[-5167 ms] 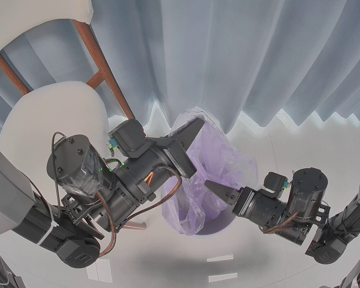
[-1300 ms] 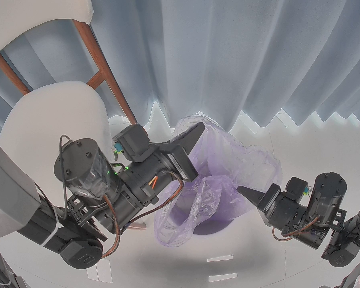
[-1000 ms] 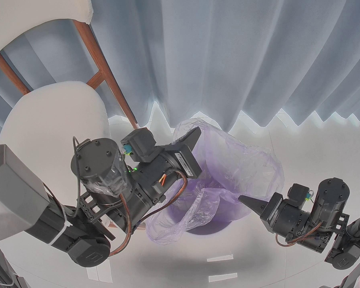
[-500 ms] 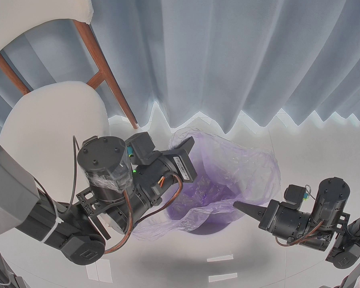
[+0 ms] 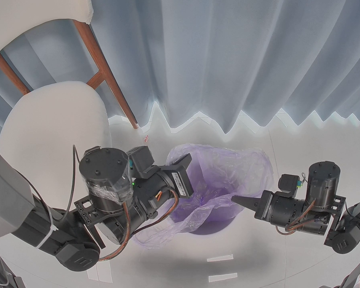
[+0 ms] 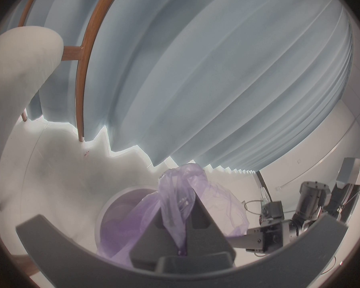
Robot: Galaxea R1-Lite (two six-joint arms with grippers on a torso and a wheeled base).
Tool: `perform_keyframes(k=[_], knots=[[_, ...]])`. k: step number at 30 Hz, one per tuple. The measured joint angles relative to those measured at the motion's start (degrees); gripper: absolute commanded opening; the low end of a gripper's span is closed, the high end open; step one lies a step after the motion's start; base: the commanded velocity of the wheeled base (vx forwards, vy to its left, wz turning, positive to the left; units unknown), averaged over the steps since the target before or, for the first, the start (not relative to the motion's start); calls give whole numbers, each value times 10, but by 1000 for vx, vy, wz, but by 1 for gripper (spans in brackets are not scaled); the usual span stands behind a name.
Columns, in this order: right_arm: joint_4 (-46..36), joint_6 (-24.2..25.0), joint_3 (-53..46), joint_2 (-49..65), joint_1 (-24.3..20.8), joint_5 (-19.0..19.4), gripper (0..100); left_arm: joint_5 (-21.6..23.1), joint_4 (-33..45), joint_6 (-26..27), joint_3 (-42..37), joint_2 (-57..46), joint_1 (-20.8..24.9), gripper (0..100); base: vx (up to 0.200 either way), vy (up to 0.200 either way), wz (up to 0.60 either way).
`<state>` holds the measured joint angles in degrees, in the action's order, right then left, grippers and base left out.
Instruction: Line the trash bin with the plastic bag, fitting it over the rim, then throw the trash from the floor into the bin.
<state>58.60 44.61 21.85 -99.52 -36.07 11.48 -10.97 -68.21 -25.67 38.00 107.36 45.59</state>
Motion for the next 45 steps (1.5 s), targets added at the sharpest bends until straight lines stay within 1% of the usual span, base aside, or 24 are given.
perform_keyframes(k=[7,14,18,21,26,29,33,38,42,45], knots=[[-142,-30,102,-1,16,3,0,2,17,-11,-4,2,12,0,0,0,0],[-242,-39,201,-13,24,4,0,3,22,-48,-4,15,44,0,0,0,0],[-280,-44,251,-25,24,5,0,2,31,-72,7,22,49,0,0,0,0],[-311,-48,295,-37,24,5,0,2,45,-86,18,25,45,0,0,0,0],[-362,-50,373,-61,24,19,0,0,74,-95,31,26,34,0,0,0,0],[-376,-52,404,-78,24,27,0,-5,87,-97,36,26,30,0,0,0,0],[-376,-52,406,-92,27,30,0,-6,93,-97,39,27,24,0,0,0,0],[-364,-55,364,-84,44,43,0,-6,94,-96,41,34,18,0,0,0,0],[-357,-64,326,-57,80,89,0,-4,89,-95,46,41,4,0,0,0,0],[-357,-68,310,-32,118,128,0,-1,88,-94,51,44,-9,0,0,0,0]])
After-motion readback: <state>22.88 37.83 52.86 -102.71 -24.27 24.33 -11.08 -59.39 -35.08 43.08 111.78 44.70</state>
